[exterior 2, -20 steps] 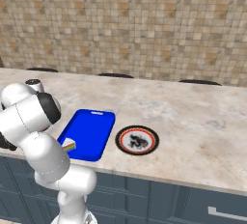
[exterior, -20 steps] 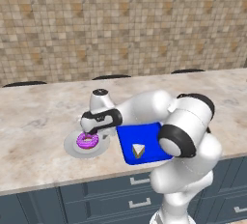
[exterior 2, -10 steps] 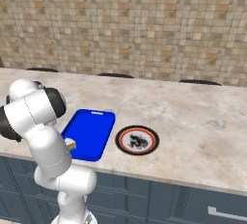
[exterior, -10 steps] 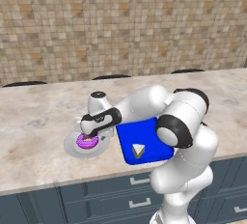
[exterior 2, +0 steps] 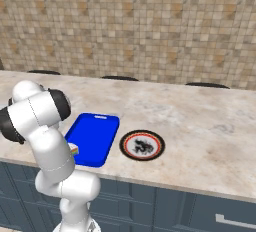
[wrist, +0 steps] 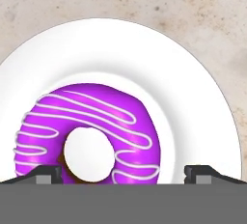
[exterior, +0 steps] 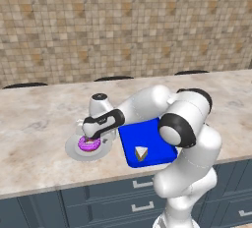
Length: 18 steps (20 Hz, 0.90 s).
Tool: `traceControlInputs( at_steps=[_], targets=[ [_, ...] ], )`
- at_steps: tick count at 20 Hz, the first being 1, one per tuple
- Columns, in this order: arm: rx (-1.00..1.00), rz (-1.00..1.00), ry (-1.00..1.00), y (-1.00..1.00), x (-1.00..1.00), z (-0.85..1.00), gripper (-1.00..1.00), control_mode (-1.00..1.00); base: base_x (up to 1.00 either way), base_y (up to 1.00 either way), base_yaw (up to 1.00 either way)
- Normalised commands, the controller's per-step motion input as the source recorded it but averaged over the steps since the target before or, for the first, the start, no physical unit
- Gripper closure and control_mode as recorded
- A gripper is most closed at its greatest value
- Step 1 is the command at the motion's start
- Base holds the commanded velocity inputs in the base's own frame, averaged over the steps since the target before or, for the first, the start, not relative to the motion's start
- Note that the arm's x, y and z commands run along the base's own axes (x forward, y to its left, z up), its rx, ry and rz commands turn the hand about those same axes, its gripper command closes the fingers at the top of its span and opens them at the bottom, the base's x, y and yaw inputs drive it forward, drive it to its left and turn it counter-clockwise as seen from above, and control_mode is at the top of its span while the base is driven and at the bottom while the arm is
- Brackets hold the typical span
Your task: Move the dessert items from the plates to the tray.
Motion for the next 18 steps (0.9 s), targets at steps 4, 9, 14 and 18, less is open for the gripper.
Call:
traceControlInputs(
  at_steps=[4, 9, 14, 18],
  targets=[
    [0.0, 0.0, 0.0, -0.13, 0.0, -0.07, -1.0, -1.0, 0.0, 0.0, 0.0],
    [0.0, 0.0, 0.0, -0.13, 0.0, -0.01, -1.0, -1.0, 0.0, 0.0, 0.0],
    [0.0, 0.0, 0.0, -0.04, 0.0, -0.11, -1.0, -1.0, 0.0, 0.0, 0.0],
    [0.0, 0.0, 0.0, 0.0, 0.0, -0.14, -1.0, -1.0, 0.0, 0.0, 0.0]
  ],
)
